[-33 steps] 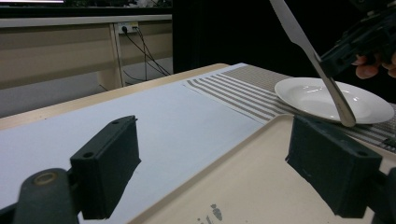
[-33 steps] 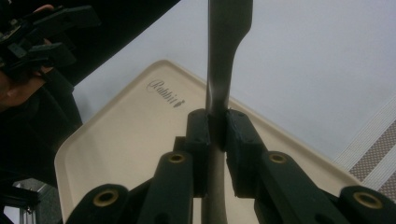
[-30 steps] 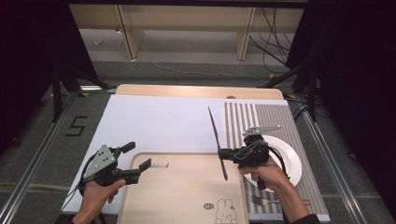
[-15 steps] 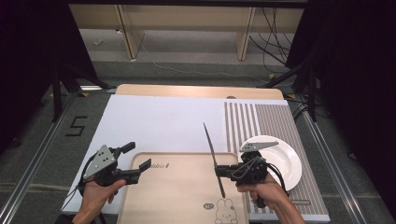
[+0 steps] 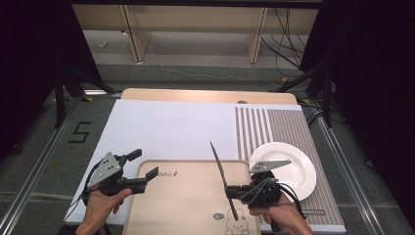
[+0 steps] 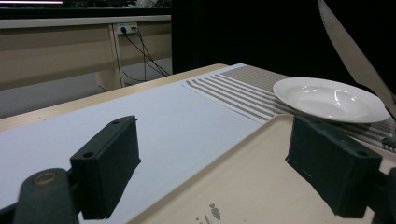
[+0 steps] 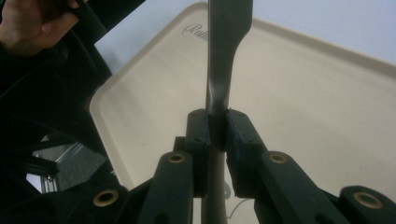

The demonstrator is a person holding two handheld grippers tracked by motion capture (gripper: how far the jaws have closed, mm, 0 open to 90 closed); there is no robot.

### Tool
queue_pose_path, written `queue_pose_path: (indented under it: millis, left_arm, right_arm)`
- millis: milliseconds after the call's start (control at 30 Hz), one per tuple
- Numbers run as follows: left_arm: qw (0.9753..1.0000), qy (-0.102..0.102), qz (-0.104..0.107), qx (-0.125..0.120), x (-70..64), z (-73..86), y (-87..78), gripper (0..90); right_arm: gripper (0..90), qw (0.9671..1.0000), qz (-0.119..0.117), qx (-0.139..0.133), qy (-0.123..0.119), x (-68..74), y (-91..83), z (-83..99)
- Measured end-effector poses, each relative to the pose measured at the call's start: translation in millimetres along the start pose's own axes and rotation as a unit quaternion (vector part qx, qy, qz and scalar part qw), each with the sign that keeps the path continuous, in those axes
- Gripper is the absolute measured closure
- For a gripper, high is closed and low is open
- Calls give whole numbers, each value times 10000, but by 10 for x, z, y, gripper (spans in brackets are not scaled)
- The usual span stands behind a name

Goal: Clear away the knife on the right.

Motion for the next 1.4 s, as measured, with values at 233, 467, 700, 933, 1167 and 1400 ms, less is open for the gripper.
queue_pose_path:
  millis: [233,467,700,933,1167,1400]
  left_arm:
    - [10000,30,3,20,0,3,0,159]
    - [10000,21,7,19,-7,2,2,160]
    - [10000,22,19,30,-12,6,1,160]
    - [10000,16,21,17,-8,7,12,159]
    - [10000,-29,14,17,0,10,4,159]
    - [10000,57,42,14,-13,5,17,159]
  right_arm:
    - [806,9995,235,116,-180,16,13,76]
    - [806,9986,361,253,-298,20,29,160]
    - [806,9971,508,384,-415,27,23,222]
    - [806,9918,891,576,-714,10,59,279]
    - [806,9848,1060,828,-1098,86,118,319]
    - [806,9760,1165,1167,-1425,133,187,397]
Point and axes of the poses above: each handheld gripper's, and its own axes: y roughly forward along the jaws, z roughly out of its underside, x roughly to its left, the point moved 9 cm from there along y, roughly forward along the jaws, and after that the axes turned 15 degrees about z, right-handed, at the moved point
